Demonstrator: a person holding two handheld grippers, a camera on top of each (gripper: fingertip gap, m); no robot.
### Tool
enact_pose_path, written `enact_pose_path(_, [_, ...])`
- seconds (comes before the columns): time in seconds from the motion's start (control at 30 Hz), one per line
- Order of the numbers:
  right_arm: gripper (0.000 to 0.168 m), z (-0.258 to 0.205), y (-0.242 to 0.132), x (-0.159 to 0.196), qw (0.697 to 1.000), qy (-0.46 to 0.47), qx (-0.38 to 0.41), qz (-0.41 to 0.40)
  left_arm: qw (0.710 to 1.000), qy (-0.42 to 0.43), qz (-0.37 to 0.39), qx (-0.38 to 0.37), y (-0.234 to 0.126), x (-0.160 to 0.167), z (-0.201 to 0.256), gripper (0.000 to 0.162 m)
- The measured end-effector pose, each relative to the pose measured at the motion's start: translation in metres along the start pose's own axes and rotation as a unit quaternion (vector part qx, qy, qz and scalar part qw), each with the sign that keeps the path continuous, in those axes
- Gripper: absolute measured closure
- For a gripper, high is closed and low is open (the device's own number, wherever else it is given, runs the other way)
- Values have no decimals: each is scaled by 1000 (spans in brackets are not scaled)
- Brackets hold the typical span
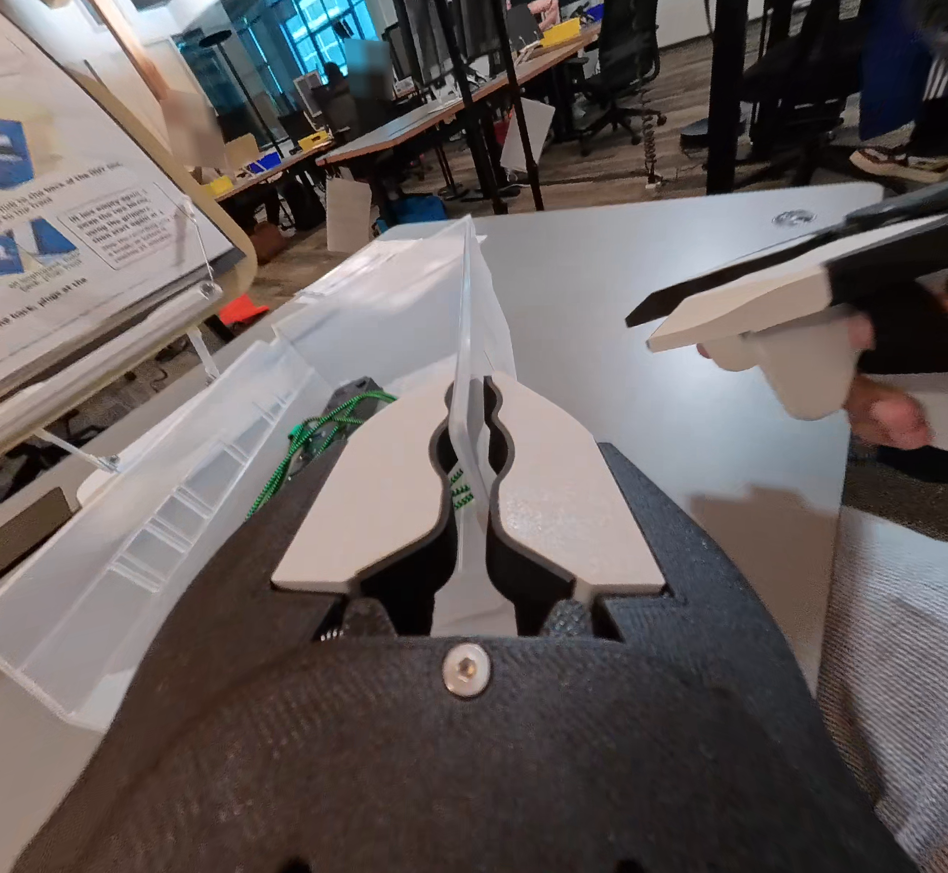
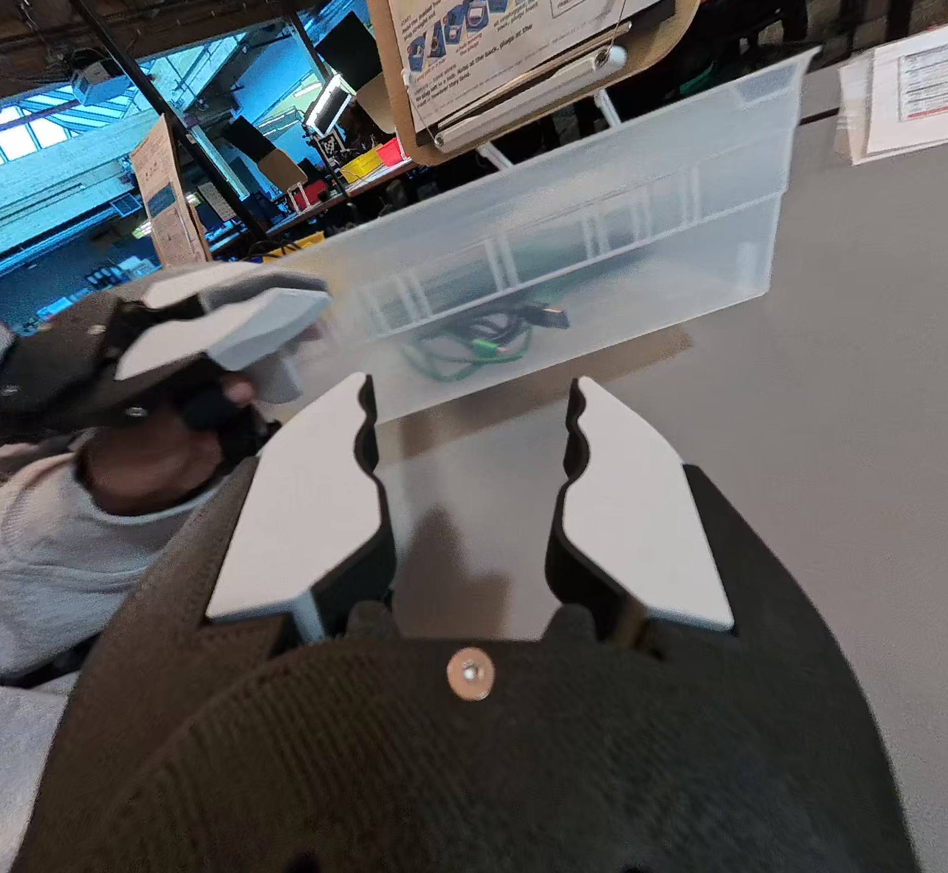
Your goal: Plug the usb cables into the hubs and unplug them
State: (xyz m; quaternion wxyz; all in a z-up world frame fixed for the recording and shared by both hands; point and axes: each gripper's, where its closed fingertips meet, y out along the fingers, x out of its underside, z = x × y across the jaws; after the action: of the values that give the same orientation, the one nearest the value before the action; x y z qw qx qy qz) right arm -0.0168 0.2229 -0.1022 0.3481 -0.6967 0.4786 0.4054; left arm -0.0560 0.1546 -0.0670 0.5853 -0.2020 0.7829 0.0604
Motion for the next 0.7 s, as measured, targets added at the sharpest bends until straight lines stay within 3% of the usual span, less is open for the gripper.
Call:
enact_pose_path(0.17, [94, -10, 3, 13, 1000, 7, -20, -22, 1000, -9, -8, 5, 15, 23, 4, 157])
enact_pose_path(0.3, [94, -16, 9, 22, 999, 10, -33, -42, 997, -68, -22, 25, 21, 39, 11, 157])
enact_pose_path(0.43, [93, -19, 14, 22, 998, 7, -41, -45, 996, -41, -65, 42, 22, 56, 22, 158])
enact_pose_path(0.5, [92, -19, 17, 20, 998, -1, -41, -43, 997, -24, -49, 52, 15, 51, 26, 147])
enact_pose_path(0.6, [87, -18, 23, 14, 999, -16, -30, -29, 997, -33, -9, 68, 2, 40, 30, 115])
enact_pose_path(0.7, [84, -19, 28, -1, 999, -41, -22, 9, 996, -60, 25, 53, -12, 31, 20, 106])
